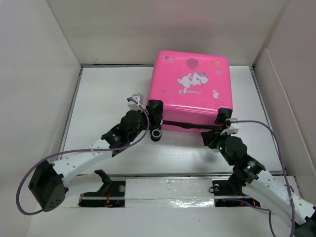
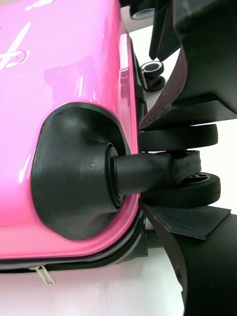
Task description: Pack the luggage
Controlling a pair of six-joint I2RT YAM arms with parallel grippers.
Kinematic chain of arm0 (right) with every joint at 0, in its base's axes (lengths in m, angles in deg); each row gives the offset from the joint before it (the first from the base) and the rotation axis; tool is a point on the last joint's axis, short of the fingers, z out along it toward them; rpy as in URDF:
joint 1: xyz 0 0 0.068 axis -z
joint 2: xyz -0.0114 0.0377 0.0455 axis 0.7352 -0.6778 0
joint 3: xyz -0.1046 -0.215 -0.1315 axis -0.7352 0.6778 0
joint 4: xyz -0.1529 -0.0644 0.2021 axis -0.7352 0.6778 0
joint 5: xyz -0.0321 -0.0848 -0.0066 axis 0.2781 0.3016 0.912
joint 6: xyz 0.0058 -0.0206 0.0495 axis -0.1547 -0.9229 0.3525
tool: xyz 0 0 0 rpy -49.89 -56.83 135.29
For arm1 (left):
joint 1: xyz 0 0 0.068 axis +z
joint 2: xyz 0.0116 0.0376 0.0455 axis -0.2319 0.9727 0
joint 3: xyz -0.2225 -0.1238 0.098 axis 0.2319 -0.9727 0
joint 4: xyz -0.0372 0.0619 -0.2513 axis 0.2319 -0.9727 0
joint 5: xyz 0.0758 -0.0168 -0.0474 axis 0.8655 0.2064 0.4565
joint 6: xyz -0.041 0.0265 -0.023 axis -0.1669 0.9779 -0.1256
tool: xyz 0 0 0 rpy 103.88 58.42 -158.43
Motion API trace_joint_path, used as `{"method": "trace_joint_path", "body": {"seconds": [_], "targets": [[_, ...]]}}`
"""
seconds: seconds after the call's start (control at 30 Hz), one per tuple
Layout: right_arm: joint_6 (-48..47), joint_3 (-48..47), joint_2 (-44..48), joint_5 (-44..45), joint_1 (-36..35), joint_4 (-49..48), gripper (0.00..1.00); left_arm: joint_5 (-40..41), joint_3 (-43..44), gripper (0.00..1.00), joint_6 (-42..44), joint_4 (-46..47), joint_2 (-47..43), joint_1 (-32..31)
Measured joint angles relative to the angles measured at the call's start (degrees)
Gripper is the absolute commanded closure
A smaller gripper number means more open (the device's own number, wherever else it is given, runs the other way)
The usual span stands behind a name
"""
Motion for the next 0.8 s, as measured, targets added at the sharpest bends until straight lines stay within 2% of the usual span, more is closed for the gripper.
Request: {"method": "trace_joint_path", "body": {"seconds": [0.1, 0.33, 0.67, 0.77, 0.8], "targets": [[-0.79, -0.02, -1.27, -0.92, 0.28, -1.29, 0.49, -0.81, -0.09, 1.0, 0.15, 0.39, 0.07, 0.0], [-4.33, -1.7, -13.16, -2.58, 1.16, -5.73, 0.49, -2.29, -0.31, 1.0, 0.42, 1.03, 0.37, 0.33], [-6.1, -1.9, -15.63, -3.23, 4.2, -9.94, 0.49, -3.63, -1.25, 1.0, 0.57, 2.89, 0.48, 0.31], [-6.58, -1.9, -17.86, -4.81, 5.7, -12.15, 0.51, -3.82, -1.25, 1.0, 0.57, 2.93, 0.59, 0.33], [-6.67, -1.9, -18.36, -5.18, 5.99, -12.57, 0.57, -3.78, -1.25, 1.0, 0.57, 3.04, 0.61, 0.33]]}}
